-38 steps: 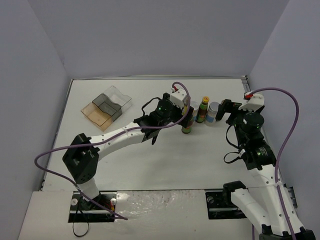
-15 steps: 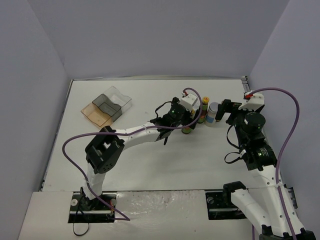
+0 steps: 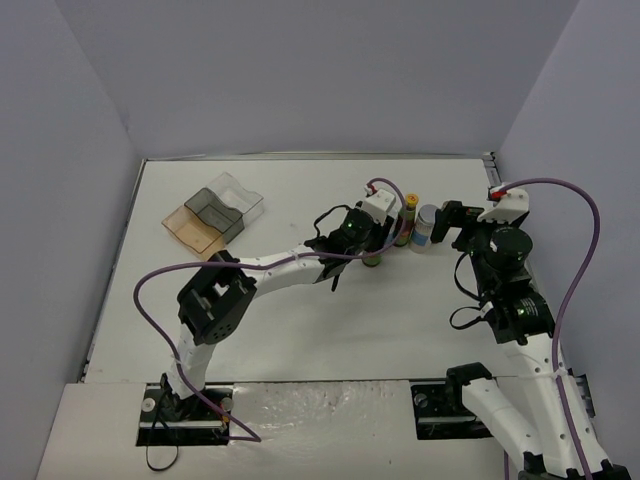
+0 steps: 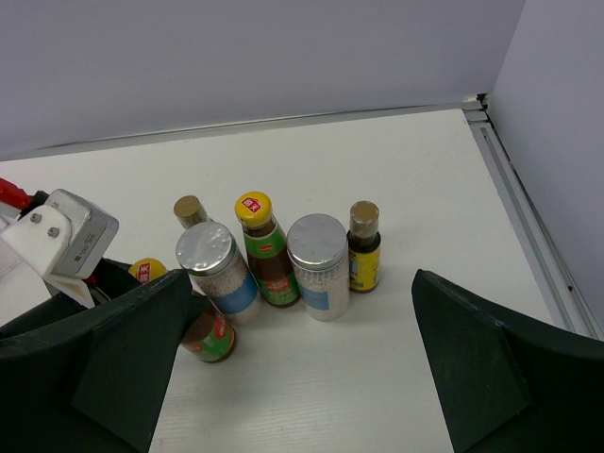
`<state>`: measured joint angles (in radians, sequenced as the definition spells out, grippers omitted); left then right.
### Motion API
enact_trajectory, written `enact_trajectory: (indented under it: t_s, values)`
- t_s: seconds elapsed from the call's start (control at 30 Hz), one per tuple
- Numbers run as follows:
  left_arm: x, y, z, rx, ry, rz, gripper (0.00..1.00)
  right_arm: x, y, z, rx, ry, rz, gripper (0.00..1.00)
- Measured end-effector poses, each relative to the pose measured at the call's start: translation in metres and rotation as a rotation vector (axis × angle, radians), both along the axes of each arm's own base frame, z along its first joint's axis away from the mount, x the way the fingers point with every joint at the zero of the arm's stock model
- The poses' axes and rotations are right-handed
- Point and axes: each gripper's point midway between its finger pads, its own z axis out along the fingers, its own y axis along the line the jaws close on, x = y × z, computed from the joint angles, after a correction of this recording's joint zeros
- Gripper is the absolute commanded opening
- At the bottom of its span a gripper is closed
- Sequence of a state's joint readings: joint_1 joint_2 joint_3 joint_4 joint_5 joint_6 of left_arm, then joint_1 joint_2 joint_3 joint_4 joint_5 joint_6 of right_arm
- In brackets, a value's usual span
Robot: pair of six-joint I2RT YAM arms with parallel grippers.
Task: Organize the condiment bottles
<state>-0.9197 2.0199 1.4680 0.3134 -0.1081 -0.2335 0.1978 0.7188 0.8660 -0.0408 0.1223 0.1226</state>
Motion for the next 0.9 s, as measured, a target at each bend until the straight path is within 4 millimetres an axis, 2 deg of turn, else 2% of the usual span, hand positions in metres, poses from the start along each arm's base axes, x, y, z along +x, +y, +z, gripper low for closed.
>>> enact_trajectory:
  t_s: [0.1, 0.23, 0.47, 0.57, 0.7, 0.9]
  values:
    - [-0.002, 0.002, 0.000, -0.001, -0.004, 0.007, 0.12, 0.000, 0.000, 0.001, 0.000, -0.002, 0.000, 1.00]
    - [-0.016, 0.020, 0.001, 0.003, 0.005, 0.014, 0.00, -0.001, 0.000, 0.001, 0.000, -0.003, 0.001, 1.00]
    - [-0.041, 0.068, -0.002, 0.090, 0.040, 0.041, 0.00, -0.001, 0.001, 0.001, 0.001, -0.002, 0.009, 1.00]
    - [-0.045, 0.093, 0.008, 0.122, 0.042, 0.059, 0.00, 0.001, 0.002, -0.001, 0.001, 0.004, 0.013, 1.00]
    - [-0.022, 0.136, 0.042, 0.098, 0.011, 0.146, 0.00, 0.004, 0.005, -0.006, 0.000, 0.020, 0.022, 1.00]
    - [0.037, 0.230, 0.087, 0.052, -0.040, 0.361, 0.00, 0.012, 0.010, -0.018, -0.002, 0.065, 0.042, 1.00]
